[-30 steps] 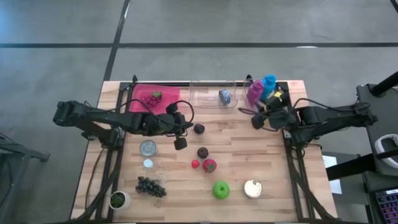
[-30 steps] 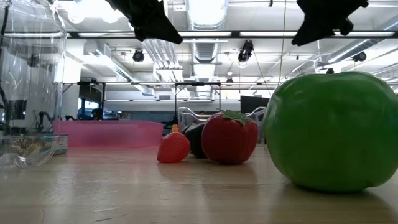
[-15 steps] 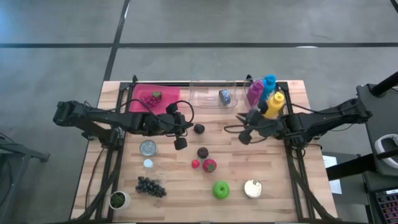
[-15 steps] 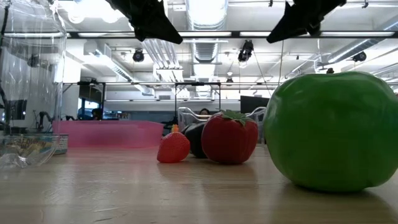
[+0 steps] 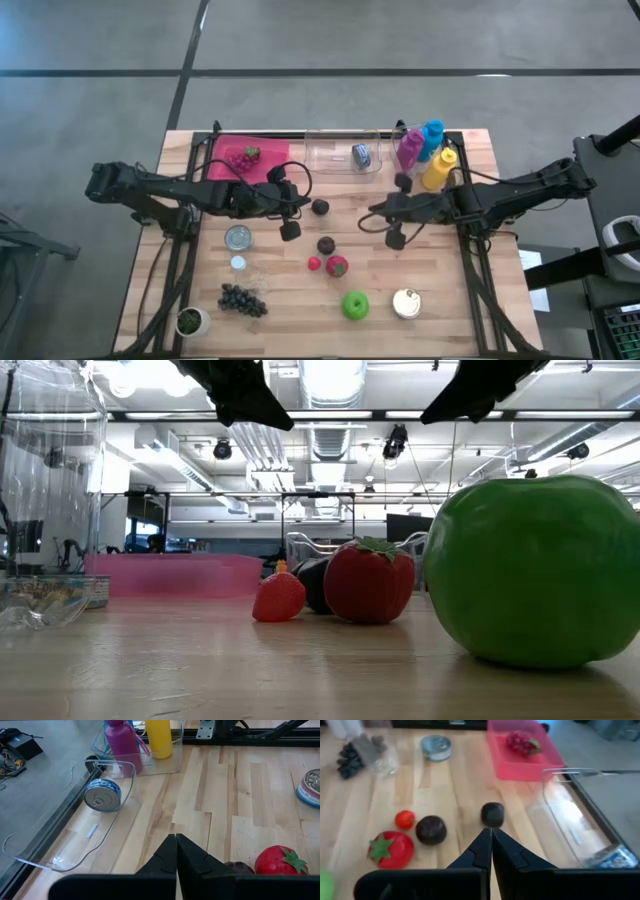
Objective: Pick & Place Food Item
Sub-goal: Move the light blue tuna can to the center of the table
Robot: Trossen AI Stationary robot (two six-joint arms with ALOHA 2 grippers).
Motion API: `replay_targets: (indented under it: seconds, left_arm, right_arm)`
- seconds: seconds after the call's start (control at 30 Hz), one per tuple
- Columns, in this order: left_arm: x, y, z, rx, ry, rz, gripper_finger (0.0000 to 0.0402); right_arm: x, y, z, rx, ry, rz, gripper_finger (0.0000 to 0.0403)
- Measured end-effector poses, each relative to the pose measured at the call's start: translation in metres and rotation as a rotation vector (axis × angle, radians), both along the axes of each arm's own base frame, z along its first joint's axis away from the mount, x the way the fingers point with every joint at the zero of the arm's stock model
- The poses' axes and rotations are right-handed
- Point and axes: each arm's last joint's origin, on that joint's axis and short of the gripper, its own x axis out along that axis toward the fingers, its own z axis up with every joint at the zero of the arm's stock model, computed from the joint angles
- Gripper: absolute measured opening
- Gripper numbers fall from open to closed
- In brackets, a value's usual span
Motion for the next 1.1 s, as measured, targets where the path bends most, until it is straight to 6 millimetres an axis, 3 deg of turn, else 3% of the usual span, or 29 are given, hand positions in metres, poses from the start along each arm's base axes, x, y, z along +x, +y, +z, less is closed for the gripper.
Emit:
replay_targets:
  seconds: [0.63,0.83,1.1]
  left_arm:
    - [-0.002,0.001,0.000,0.012,0.014,0.023,0.0001]
    - [-0.028,0.006,0.007,0.006,0.071,0.171,0.0001]
    - [-0.079,0.013,0.023,-0.104,0.090,0.392,0.0001]
  right_arm:
    - [0.028,0.006,-0.018,-0.039,0.023,0.037,0.0008]
    - [0.027,0.006,-0.010,-0.030,-0.006,0.038,0.0008]
    - [0.025,0.006,-0.009,-0.026,-0.012,0.036,0.0008]
